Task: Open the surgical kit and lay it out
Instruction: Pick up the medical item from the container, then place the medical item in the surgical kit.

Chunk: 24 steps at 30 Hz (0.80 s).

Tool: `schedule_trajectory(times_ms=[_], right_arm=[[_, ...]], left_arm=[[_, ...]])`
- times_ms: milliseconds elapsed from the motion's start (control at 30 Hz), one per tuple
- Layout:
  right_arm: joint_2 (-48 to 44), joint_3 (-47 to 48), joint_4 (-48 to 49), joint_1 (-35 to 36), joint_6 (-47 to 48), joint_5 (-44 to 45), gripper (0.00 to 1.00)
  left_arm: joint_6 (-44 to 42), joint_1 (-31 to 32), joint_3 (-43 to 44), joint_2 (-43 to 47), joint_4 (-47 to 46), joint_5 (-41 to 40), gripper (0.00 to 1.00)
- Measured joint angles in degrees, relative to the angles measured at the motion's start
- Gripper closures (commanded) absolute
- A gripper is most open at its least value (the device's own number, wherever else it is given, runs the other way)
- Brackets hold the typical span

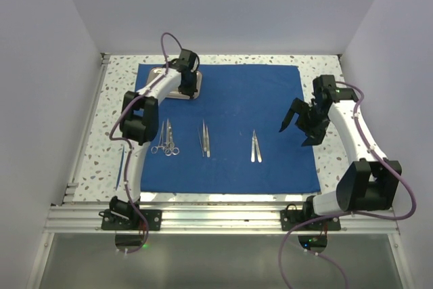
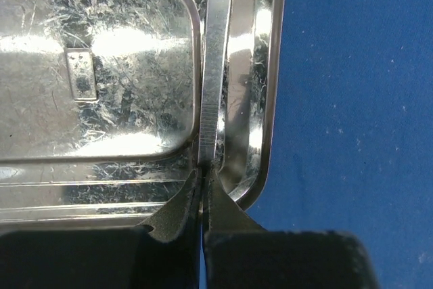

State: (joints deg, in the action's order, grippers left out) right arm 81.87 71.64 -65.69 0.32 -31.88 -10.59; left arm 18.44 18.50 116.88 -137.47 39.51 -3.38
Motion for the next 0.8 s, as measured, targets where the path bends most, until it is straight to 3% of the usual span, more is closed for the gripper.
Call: schedule_trajectory(times_ms=[333, 567, 800], right_arm=[[-3.91, -0.98, 0.11, 0.00, -0.04, -1.16, 0.02], [-8.07, -2.03, -0.59, 0.00, -0.13, -2.56, 0.02], [-10.97, -1.84, -2.34, 0.00, -1.09, -4.59, 0.02]], left_arm=[[1.75, 0.00, -0.11, 2.56, 2.64, 1.11, 1.00], [4.83, 0.00, -0.46, 10.54, 3.28, 2.14, 1.00], [10.54, 1.18, -12.94, 25.11, 0.42, 3.52, 1.00]])
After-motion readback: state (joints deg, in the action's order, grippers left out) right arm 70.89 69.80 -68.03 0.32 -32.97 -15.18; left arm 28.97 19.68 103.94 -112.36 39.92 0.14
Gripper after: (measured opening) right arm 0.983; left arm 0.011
